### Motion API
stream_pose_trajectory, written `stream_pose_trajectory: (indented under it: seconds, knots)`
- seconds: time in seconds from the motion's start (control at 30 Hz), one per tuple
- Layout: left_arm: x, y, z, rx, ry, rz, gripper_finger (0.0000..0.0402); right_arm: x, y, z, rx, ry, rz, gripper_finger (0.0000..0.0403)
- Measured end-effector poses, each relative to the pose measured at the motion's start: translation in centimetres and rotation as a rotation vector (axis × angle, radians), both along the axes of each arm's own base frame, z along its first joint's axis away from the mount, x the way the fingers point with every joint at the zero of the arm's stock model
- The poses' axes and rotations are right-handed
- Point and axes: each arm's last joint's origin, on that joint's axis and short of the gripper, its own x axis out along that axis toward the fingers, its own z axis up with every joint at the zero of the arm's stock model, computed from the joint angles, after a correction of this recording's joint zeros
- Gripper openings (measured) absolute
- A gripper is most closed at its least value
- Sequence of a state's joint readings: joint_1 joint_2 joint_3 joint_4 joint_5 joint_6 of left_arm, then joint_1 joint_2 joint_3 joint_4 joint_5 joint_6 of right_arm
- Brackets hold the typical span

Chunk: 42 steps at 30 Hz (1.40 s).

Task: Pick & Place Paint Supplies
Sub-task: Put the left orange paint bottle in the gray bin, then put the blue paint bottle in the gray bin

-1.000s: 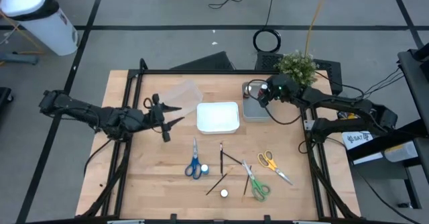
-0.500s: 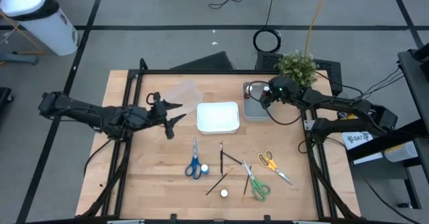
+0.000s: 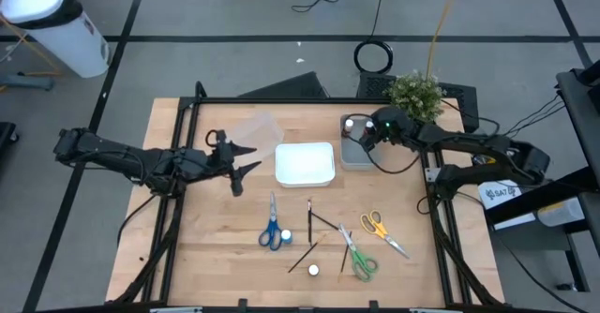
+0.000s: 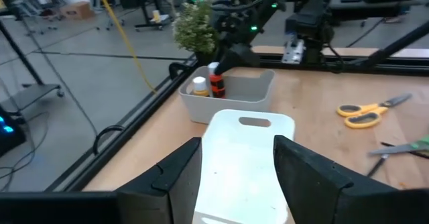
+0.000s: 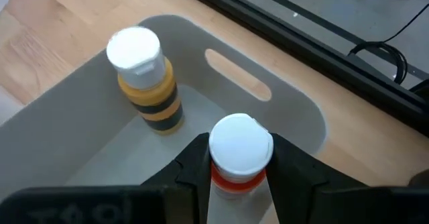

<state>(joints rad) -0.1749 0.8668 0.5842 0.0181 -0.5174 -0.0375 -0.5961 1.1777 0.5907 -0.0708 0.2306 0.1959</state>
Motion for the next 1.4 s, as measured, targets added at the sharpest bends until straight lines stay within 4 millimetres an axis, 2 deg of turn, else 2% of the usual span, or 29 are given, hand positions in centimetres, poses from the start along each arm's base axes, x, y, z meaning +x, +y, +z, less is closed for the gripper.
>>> stream_pose_trajectory:
  seconds: [0.13,0.33,0.47,0.67,0.87,1.1,1.4]
  knots:
    - [0.0,-0.1,0.0,-0.003,0.002,-0.021,0.0182,0.1,0.0,-0.1,-0.002,0.003,0.000,0.0111]
    - [0.0,-0.1,0.0,0.000,0.003,-0.021,0.0173,0.1,-0.1,0.2,-0.016,-0.020,0.001,0.0181]
    - [0.0,-0.1,0.0,0.000,0.003,-0.021,0.0175,0.2,-0.1,0.3,-0.020,-0.026,0.002,0.0209]
    - [0.0,0.0,-0.2,0.004,0.026,-0.021,0.0189,-0.2,0.4,1.6,-0.057,-0.081,0.013,0.0222]
    - [0.0,0.0,-0.2,0.004,0.026,-0.021,0.0203,-0.6,2.3,4.0,-0.118,-0.191,0.078,0.0218]
    - [0.0,-0.1,0.0,-0.007,0.000,-0.020,0.0207,-0.6,5.5,6.6,-0.116,-0.387,0.332,0.0216]
    - [0.1,-0.1,0.1,-0.077,-0.041,-0.004,0.0188,0.8,10.1,8.9,-0.086,-0.642,0.798,0.0213]
